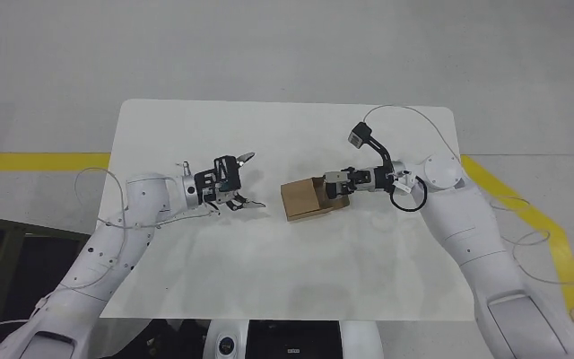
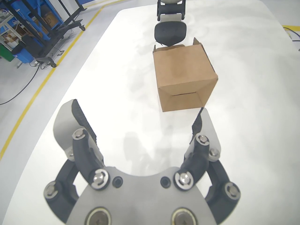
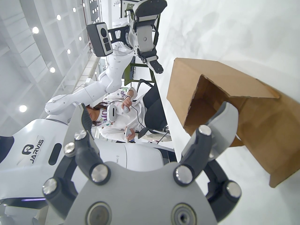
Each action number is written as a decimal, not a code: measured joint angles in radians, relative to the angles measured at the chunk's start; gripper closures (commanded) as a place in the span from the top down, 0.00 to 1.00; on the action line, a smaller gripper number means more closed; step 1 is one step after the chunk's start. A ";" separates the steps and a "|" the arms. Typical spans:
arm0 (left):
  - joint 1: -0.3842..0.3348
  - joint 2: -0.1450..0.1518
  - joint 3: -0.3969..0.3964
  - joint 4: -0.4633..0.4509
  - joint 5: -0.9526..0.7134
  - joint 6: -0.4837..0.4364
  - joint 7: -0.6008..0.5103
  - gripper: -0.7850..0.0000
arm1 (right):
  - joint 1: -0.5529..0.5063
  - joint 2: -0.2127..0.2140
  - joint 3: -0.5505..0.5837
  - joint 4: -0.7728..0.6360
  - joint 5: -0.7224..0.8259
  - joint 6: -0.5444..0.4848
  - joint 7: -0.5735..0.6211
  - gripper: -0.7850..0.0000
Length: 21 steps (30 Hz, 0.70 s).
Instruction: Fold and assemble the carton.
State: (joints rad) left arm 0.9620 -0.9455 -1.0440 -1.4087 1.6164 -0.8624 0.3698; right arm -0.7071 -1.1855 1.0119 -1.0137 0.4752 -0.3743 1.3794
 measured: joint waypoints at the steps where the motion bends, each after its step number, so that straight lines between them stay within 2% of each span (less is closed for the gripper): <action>1: 0.007 0.001 0.001 -0.009 0.001 -0.012 -0.004 1.00 | -0.007 0.003 0.006 -0.010 -0.002 0.003 -0.003 1.00; 5: 0.047 0.000 0.022 -0.054 -0.042 -0.066 -0.022 1.00 | -0.038 0.020 0.044 -0.046 -0.011 0.020 0.000 1.00; 10: 0.070 -0.013 0.064 -0.092 -0.087 -0.057 -0.080 1.00 | -0.083 0.044 0.097 -0.100 -0.033 0.060 0.017 1.00; 17: 0.036 -0.058 0.132 -0.041 -0.276 0.075 -0.212 1.00 | -0.154 0.073 0.145 -0.190 -0.051 0.137 0.075 1.00; 21: 0.009 -0.077 0.159 -0.017 -0.307 0.124 -0.251 1.00 | -0.181 0.082 0.148 -0.223 -0.072 0.174 0.092 1.00</action>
State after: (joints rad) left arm 0.9709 -1.0226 -0.8850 -1.4261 1.3093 -0.7380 0.1193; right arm -0.8884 -1.1034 1.1596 -1.2370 0.4031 -0.1999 1.4717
